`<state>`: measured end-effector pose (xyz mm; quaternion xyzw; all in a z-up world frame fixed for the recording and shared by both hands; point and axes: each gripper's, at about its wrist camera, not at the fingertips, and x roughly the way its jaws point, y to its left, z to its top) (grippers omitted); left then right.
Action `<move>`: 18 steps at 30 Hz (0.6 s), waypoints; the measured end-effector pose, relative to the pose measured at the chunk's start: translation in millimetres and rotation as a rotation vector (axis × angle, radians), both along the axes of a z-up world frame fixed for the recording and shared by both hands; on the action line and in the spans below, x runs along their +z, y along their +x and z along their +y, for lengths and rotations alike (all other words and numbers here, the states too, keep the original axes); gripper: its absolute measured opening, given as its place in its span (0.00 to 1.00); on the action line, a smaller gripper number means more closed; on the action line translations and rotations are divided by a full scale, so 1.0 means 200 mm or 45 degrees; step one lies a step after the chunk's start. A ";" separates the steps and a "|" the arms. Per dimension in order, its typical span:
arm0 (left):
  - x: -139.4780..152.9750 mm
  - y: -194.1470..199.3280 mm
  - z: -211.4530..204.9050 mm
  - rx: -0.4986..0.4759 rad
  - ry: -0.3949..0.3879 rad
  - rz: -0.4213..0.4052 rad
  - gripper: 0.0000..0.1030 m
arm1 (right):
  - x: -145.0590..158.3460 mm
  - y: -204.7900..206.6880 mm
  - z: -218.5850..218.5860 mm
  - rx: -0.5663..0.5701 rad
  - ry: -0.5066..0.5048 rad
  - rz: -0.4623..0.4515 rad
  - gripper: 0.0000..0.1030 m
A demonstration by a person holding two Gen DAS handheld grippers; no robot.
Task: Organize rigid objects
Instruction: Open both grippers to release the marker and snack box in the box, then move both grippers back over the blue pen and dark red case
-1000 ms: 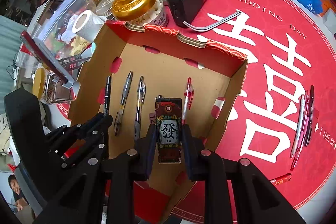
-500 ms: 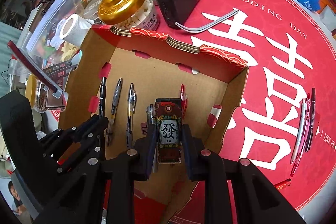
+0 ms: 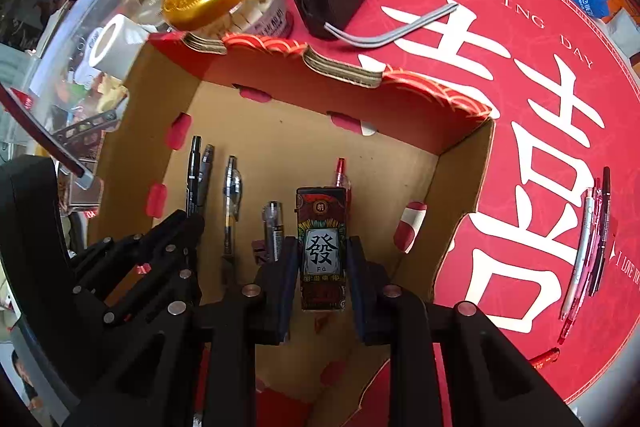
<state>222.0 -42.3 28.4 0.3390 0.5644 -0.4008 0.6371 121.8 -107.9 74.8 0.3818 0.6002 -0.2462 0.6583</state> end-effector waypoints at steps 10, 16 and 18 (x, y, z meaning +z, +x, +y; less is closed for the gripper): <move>-0.03 -0.01 0.00 0.015 -0.051 0.053 1.00 | 0.16 0.00 0.03 0.074 -0.199 -0.076 0.81; 0.05 -0.06 -0.04 0.016 -0.085 0.099 1.00 | 0.32 -0.17 0.00 0.028 -0.283 -0.089 0.81; 0.11 -0.13 -0.06 -0.012 -0.100 0.109 1.00 | 0.35 -0.32 -0.03 -0.057 -0.300 -0.059 0.81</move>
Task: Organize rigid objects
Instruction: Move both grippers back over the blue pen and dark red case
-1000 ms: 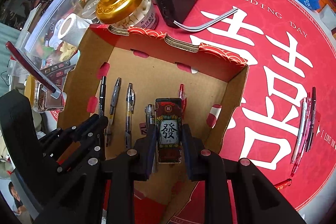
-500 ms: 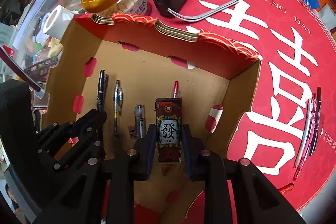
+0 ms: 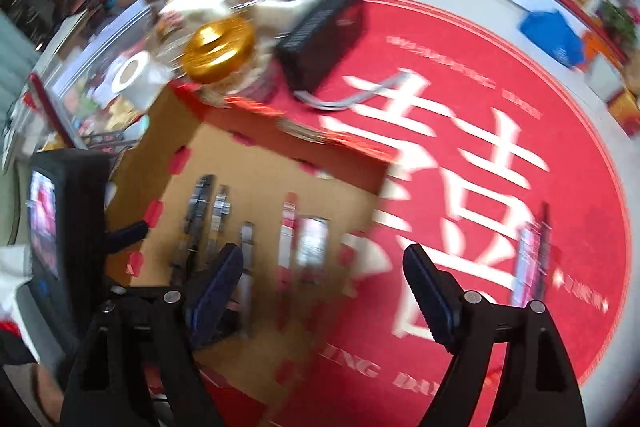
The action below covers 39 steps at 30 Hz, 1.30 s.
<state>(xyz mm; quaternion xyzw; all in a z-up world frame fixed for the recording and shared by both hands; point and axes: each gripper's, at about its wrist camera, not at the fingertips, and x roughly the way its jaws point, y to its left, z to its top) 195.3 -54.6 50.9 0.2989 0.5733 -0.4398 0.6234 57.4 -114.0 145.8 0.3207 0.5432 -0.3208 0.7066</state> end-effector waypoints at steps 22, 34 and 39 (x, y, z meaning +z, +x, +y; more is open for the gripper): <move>-0.11 -1.22 -0.59 -0.269 -0.011 0.043 1.00 | -0.25 -1.43 -0.25 -0.718 0.235 0.202 0.81; -0.22 -1.24 -0.67 -0.272 0.054 -0.040 1.00 | -0.29 -1.50 -0.38 -0.687 0.256 0.147 0.81; -0.20 -1.11 -0.65 -0.211 0.041 -0.120 1.00 | -0.33 -1.46 -0.46 -0.664 0.239 0.141 0.81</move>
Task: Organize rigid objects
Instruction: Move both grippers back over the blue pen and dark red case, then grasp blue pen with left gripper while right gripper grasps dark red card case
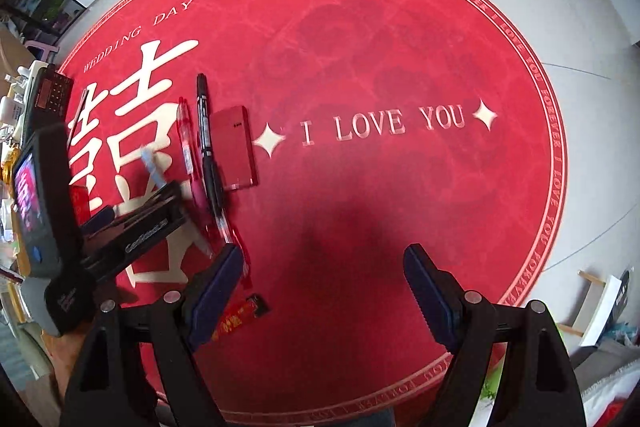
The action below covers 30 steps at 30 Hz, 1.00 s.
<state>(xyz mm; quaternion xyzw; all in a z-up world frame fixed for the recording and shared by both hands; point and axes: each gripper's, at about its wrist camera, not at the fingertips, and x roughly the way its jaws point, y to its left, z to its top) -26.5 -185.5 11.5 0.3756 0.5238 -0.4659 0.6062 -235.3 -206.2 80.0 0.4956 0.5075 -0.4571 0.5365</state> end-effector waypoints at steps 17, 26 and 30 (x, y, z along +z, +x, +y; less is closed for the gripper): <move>0.01 0.17 0.24 0.208 0.053 0.075 1.00 | -0.34 0.42 -0.23 0.343 -0.004 0.043 0.81; 0.00 0.17 0.23 0.294 0.069 0.074 1.00 | -0.32 0.46 -0.26 0.431 -0.026 0.082 0.45; 0.05 0.08 0.26 0.308 0.078 0.078 1.00 | -0.32 0.49 -0.28 0.513 0.025 0.058 0.34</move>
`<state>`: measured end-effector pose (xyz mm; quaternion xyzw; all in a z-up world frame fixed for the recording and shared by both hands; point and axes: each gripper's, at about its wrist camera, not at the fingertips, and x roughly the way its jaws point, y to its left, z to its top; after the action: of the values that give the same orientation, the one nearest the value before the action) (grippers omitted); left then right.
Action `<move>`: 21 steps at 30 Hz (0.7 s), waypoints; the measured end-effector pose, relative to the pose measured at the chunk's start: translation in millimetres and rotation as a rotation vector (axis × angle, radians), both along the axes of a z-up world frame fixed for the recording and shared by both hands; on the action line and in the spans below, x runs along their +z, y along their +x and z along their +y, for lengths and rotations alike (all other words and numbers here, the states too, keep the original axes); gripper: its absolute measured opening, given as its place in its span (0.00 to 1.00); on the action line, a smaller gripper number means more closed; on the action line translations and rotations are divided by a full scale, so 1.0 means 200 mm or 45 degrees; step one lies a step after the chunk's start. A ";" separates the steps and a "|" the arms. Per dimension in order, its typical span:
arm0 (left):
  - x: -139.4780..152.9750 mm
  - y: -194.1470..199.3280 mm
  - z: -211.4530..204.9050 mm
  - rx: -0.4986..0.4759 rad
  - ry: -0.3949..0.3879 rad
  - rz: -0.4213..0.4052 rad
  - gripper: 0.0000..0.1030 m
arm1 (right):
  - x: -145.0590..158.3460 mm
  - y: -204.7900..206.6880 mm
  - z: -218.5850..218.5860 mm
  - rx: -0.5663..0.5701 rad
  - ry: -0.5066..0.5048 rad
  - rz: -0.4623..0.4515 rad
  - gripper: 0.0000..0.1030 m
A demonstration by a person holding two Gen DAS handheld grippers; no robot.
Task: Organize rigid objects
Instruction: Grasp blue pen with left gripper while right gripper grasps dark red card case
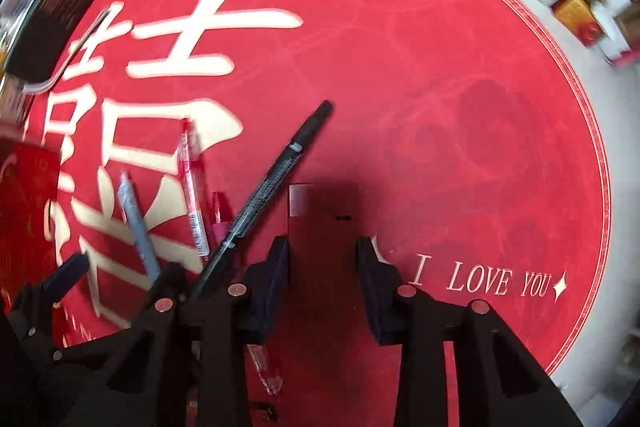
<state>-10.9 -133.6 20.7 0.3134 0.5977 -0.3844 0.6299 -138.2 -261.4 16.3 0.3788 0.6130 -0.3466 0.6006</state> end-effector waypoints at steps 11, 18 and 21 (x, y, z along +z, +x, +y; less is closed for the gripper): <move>0.07 -0.15 -0.03 0.149 0.038 0.006 0.85 | 0.22 -0.34 -0.02 -0.156 0.017 -0.093 0.35; 0.17 -0.24 0.01 -0.100 -0.007 0.071 0.11 | 0.35 -0.45 0.06 -0.201 0.022 -0.170 0.35; 0.23 -0.21 0.08 -0.119 -0.043 0.090 0.11 | 0.37 -0.42 0.10 -0.216 0.034 -0.201 0.35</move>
<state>-52.9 -117.5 67.2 0.3164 0.5978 -0.4342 0.5950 -222.5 -242.2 90.7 0.4634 0.5341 -0.3571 0.6103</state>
